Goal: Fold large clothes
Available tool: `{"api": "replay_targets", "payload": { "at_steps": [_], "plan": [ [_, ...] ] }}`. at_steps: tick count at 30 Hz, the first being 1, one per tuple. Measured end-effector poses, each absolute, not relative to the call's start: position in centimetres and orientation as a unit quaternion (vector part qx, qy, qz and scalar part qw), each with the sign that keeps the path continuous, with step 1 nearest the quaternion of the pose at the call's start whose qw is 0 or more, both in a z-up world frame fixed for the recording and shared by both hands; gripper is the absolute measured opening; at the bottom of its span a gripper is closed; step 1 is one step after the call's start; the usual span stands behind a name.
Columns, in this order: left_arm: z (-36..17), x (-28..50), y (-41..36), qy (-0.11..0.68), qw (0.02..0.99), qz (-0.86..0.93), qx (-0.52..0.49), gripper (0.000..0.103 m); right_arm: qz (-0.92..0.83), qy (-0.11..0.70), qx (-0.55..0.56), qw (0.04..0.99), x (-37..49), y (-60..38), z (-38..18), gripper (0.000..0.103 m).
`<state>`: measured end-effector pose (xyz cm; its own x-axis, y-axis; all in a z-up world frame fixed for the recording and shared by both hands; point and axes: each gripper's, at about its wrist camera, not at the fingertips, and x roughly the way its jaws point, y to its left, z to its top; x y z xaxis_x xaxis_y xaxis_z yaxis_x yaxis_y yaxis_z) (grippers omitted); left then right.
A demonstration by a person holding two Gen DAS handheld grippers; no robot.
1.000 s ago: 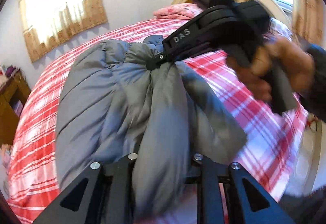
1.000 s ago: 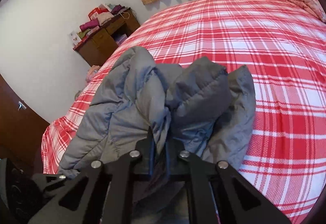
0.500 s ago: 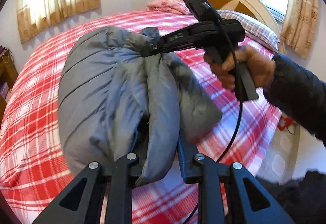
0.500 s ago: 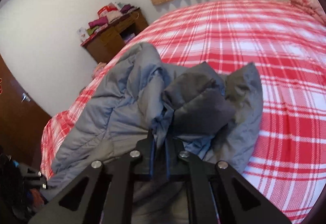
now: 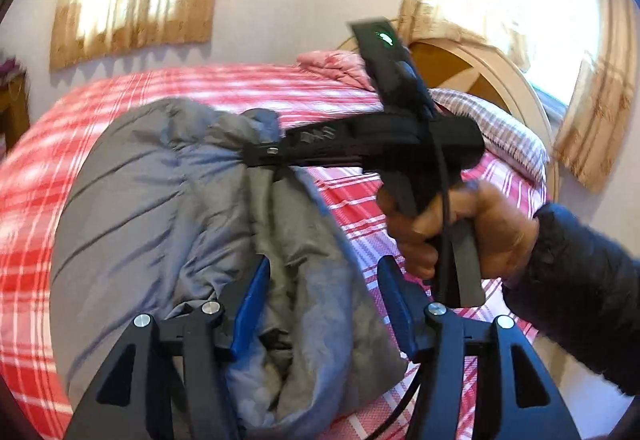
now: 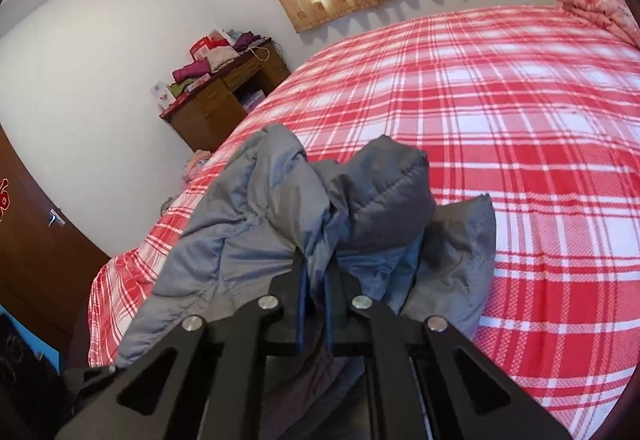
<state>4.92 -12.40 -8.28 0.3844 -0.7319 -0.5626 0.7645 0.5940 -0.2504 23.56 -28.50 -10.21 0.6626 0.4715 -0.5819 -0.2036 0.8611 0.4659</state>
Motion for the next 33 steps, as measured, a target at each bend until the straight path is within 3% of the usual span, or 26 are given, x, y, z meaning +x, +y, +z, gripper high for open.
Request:
{"api": "replay_targets", "payload": {
  "at_steps": [2,3,5,9,11,17,19,20,21,26,33],
  "plan": [
    [-7.5,4.8,-11.0,0.318,0.835,-0.448,-0.003,0.063,0.192,0.366,0.181,0.893,23.7,-28.7,-10.8,0.009],
    [-6.9,4.2,-10.0,0.305,0.842,-0.445,-0.006,0.077,0.188,0.367,0.185,0.892,23.8,-28.8,-11.3,0.009],
    [-6.6,3.2,-9.1,0.289,0.85,-0.44,0.002,0.091,0.185,0.367,0.199,0.89,24.0,-29.2,-12.0,0.009],
    [-5.4,3.0,-5.7,0.263,0.88,-0.395,-0.007,0.092,0.18,0.362,0.206,0.891,23.7,-29.2,-12.5,0.014],
    [-4.7,4.7,-3.7,0.265,0.891,-0.368,-0.027,0.092,0.169,0.364,0.207,0.892,23.2,-29.4,-12.3,0.034],
    [-5.8,16.3,0.3,0.34,0.886,-0.301,-0.095,0.091,0.155,0.355,0.211,0.898,19.4,-30.6,-9.5,0.042],
    [-7.9,19.9,0.6,0.376,0.868,-0.301,-0.125,0.091,0.153,0.363,0.205,0.896,18.8,-30.2,-9.4,0.038],
    [-8.8,20.8,0.8,0.386,0.862,-0.3,-0.134,0.091,0.152,0.371,0.201,0.894,18.6,-30.0,-9.6,0.021],
    [-10.5,22.3,0.7,0.407,0.853,-0.29,-0.149,0.091,0.152,0.381,0.199,0.89,18.6,-29.7,-9.9,0.012],
    [-13.6,22.1,-1.8,0.434,0.819,-0.318,-0.197,0.091,0.138,0.411,0.198,0.879,19.9,-28.2,-12.9,0.01],
    [-11.6,19.7,-7.2,0.399,0.836,-0.357,-0.118,0.091,0.152,0.407,0.28,0.856,20.3,-27.6,-17.8,0.008]
  ]
}}
